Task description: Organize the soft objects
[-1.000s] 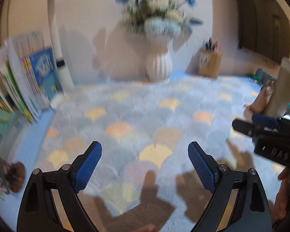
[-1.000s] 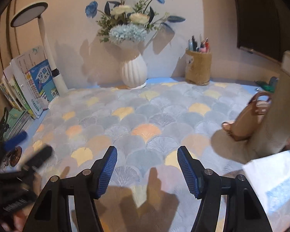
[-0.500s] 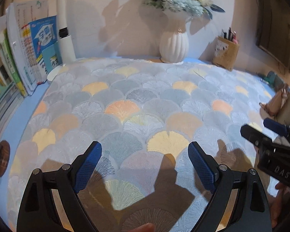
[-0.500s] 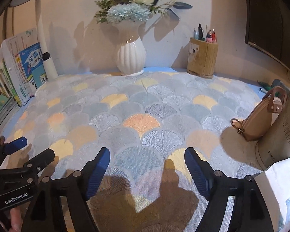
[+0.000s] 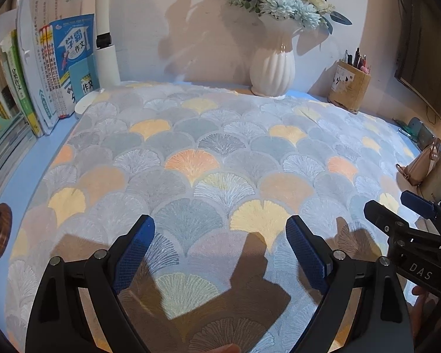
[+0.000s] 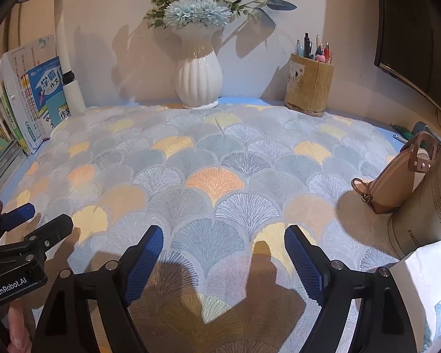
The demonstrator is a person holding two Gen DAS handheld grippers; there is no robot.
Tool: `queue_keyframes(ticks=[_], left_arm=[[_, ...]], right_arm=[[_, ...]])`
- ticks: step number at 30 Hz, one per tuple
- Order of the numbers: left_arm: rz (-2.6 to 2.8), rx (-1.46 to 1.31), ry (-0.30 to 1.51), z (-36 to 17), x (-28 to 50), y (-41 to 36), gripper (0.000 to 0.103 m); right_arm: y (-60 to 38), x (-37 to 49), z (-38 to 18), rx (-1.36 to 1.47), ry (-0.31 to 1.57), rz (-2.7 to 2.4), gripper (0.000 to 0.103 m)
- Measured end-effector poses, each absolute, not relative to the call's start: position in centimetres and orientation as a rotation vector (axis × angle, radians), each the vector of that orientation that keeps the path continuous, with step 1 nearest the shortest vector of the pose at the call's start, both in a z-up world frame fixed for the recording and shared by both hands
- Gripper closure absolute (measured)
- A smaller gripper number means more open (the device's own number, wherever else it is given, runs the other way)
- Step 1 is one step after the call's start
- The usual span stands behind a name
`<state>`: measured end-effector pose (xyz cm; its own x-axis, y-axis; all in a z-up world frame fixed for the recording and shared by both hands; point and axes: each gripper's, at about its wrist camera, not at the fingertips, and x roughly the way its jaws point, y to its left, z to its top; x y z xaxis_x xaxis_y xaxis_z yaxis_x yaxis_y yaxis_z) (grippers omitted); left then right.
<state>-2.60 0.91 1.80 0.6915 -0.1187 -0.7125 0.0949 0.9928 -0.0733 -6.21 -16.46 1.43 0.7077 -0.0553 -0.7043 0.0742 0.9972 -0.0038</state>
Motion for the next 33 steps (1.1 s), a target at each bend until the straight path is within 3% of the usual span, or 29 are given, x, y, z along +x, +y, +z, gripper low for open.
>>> queue_keyframes(ticks=[33], left_arm=[[-0.132,-0.032,0.842,1.13,-2.18,0.96,0.013]], right_arm=[[-16.32,-5.71,0.86,0.031,0.831,-0.071,0.018]])
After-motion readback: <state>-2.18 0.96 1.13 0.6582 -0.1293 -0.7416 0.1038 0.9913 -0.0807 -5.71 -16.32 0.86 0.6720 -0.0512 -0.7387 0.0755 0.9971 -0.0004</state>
